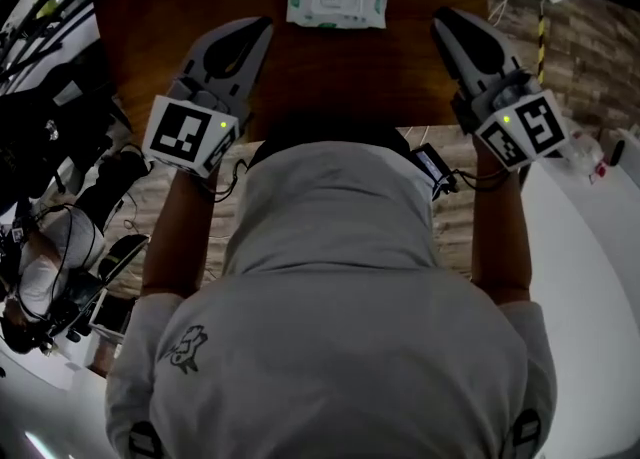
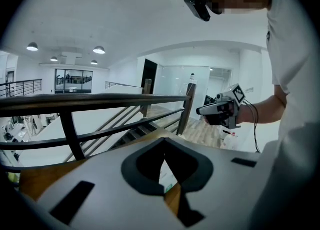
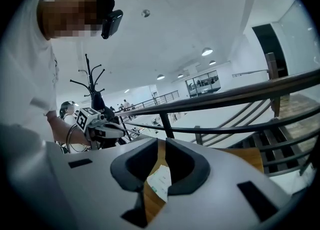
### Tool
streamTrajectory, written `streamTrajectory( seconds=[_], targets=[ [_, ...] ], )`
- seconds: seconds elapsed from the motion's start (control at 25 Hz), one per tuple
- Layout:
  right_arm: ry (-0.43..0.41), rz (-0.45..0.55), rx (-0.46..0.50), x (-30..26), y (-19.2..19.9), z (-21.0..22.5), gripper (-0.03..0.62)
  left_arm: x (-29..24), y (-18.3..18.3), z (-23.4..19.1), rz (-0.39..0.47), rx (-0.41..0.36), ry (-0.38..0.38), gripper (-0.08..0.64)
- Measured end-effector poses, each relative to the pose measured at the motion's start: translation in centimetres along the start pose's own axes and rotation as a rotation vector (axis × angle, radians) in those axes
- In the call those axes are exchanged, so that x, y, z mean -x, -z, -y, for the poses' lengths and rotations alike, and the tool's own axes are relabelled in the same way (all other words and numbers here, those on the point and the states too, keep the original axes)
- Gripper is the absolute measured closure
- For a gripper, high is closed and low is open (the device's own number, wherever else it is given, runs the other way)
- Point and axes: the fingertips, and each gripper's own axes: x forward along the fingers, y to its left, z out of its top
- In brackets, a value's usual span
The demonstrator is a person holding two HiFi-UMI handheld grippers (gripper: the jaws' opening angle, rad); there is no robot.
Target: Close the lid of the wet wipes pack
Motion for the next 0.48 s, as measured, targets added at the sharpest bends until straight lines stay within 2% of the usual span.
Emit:
streamTrajectory(
  seconds=[0.32,0.48],
  targets=[
    [-0.004,-0.047,-0.059,-2.6,3.6,3.1,0.551,-3.2,3.2,-0.6,-0.038,0.037,0.02,0.546],
    [-0.011,-0.072,-0.085,-4.0,5.2,4.4,0.515,-4.8,5.4,-1.3,-0.086,0.026,0.02,0.547]
  ],
)
